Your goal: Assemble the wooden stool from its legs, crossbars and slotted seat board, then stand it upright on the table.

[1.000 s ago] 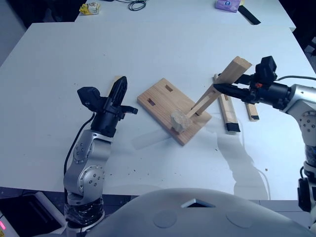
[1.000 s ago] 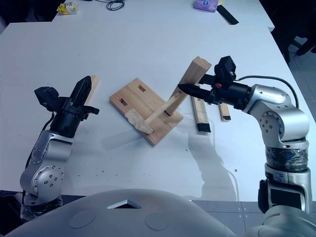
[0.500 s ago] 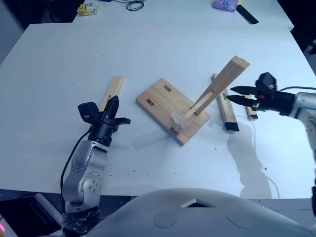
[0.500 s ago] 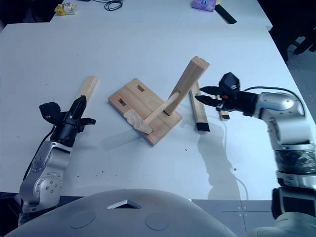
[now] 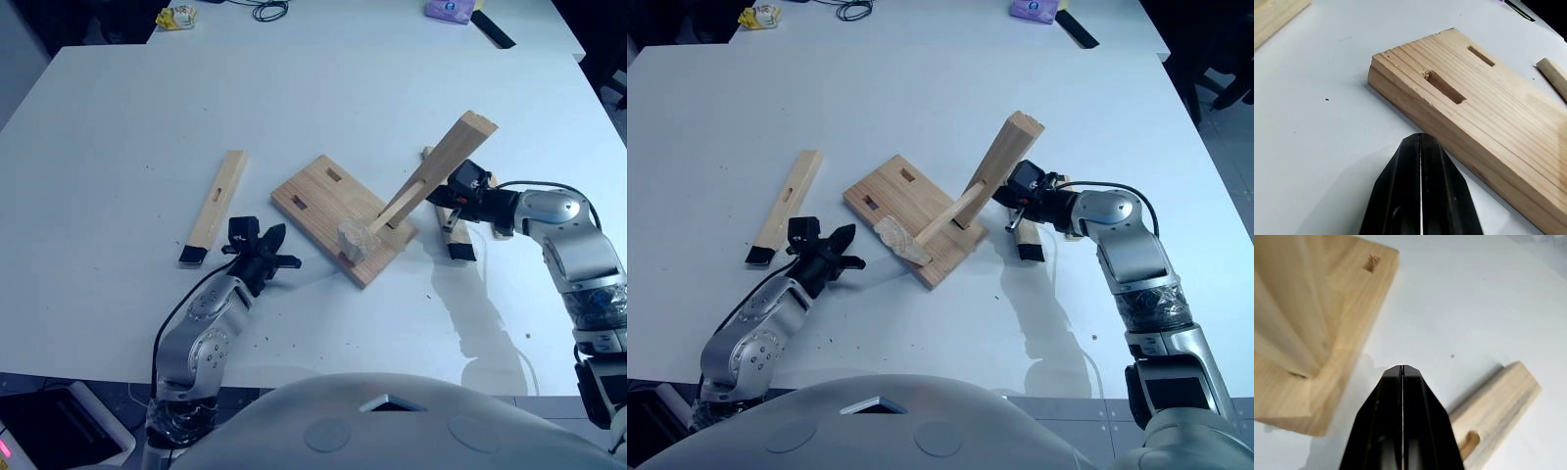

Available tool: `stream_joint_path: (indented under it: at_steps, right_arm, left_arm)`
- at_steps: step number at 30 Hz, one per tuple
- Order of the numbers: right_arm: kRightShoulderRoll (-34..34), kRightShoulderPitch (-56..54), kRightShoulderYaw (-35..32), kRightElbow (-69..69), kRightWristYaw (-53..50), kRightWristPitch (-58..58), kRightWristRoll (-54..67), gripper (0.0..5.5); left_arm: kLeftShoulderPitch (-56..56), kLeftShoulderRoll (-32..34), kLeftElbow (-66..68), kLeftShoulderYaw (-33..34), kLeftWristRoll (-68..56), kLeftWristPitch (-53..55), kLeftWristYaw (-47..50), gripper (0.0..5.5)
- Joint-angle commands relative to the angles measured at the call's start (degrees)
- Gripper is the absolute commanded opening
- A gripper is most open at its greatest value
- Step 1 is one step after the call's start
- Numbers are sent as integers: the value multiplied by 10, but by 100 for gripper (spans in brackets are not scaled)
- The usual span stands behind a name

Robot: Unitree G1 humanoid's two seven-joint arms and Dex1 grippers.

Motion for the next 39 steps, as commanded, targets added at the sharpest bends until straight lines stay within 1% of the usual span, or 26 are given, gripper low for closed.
stream_joint_path:
  at_steps: [1,5,7,11,13,14,16,18,20,22,24,27,29,31,33,34,36,39]
  right_arm:
    - [1,19,37,-2,-1,-19,-38,2]
    - [-20,59,68,-43,22,-22,-62,2]
    - [-31,80,82,-79,31,-20,-74,2]
    - [-36,107,87,-182,34,27,-65,2]
    - [-18,108,93,-244,24,71,-53,2]
    - [-5,106,97,-269,17,96,-46,2]
    - [23,104,108,-303,2,134,-38,2]
    - [49,100,122,-312,-13,160,-35,2]
    - [70,95,139,-305,-32,171,-43,2]
    - [90,89,148,-298,-45,184,-42,2]
    - [105,87,149,-297,-53,197,-32,2]
    - [123,74,142,-297,-57,217,-15,2]
    - [113,58,121,-291,-44,222,1,2]
    - [77,43,82,-275,-19,208,17,2]
    - [39,24,47,-238,7,167,20,2]
    - [32,6,39,-210,12,139,15,2]
    - [36,-30,40,-155,4,87,-5,2]
    - [66,-86,55,-67,-22,19,-37,2]
  left_arm:
    - [-70,27,63,2,16,43,-13,0]
    - [-142,57,154,7,18,70,-56,0]
    - [-164,72,196,-1,24,79,-80,0]
    - [-199,87,254,-13,31,86,-120,0]
    - [-228,96,293,-8,29,77,-149,0]
    - [-255,106,328,-12,40,72,-161,0]
    - [-311,119,392,1,39,54,-197,0]
    - [-360,131,435,13,23,40,-252,0]
    - [-402,144,478,2,27,15,-317,0]
    - [-444,144,536,-14,46,-18,-364,0]
    - [-488,129,599,-26,65,-51,-396,0]
    - [-545,97,689,-38,94,-101,-419,0]
    - [-579,82,742,-45,125,-156,-412,0]
    - [-621,92,782,-3,119,-191,-393,0]
    - [-661,129,802,62,93,-217,-363,0]
    - [-672,157,799,94,86,-233,-340,0]
    - [-679,196,769,140,68,-236,-328,0]
    - [-635,232,641,186,40,-204,-320,0]
